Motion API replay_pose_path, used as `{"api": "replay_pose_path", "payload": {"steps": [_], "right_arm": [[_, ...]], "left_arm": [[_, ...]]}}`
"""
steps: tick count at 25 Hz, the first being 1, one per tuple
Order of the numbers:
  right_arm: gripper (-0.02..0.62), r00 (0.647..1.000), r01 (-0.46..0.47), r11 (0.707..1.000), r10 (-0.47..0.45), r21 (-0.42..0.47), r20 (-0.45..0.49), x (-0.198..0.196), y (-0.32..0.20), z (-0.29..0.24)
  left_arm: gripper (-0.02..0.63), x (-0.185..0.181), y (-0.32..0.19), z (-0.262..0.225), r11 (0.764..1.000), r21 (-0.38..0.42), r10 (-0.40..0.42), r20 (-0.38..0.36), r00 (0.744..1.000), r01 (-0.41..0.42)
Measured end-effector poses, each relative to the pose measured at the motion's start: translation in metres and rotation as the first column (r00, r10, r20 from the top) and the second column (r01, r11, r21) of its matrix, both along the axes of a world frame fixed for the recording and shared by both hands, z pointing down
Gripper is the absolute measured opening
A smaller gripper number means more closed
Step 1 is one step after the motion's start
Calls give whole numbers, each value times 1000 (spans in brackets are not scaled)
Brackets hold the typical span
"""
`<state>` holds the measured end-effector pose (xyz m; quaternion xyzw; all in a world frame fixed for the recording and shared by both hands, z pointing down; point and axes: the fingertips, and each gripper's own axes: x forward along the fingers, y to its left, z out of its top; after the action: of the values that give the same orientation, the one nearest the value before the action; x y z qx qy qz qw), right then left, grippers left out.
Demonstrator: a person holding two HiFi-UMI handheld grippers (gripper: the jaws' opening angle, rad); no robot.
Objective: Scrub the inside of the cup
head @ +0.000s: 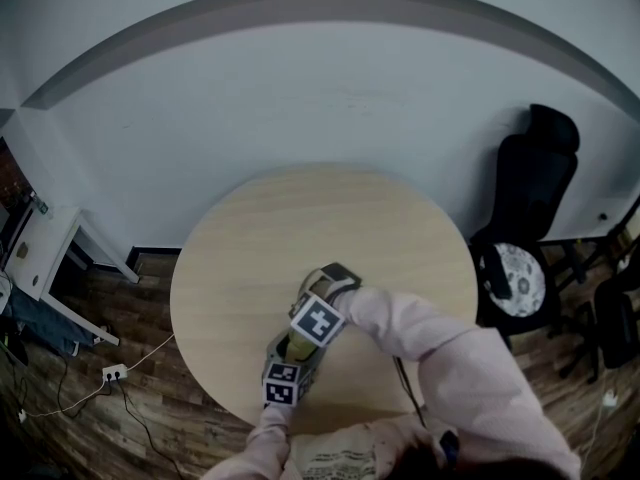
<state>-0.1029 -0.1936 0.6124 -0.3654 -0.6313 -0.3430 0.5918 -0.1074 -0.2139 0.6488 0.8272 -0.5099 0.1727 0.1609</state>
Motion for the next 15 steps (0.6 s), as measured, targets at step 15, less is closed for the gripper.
{"api": "replay_pose_path", "payload": {"steps": [15], "right_arm": [[26, 966, -216, 975, 205, -56, -154, 18, 8, 4]], "left_arm": [[362, 1, 0, 0, 1000, 2, 2, 0, 1000, -2]]}}
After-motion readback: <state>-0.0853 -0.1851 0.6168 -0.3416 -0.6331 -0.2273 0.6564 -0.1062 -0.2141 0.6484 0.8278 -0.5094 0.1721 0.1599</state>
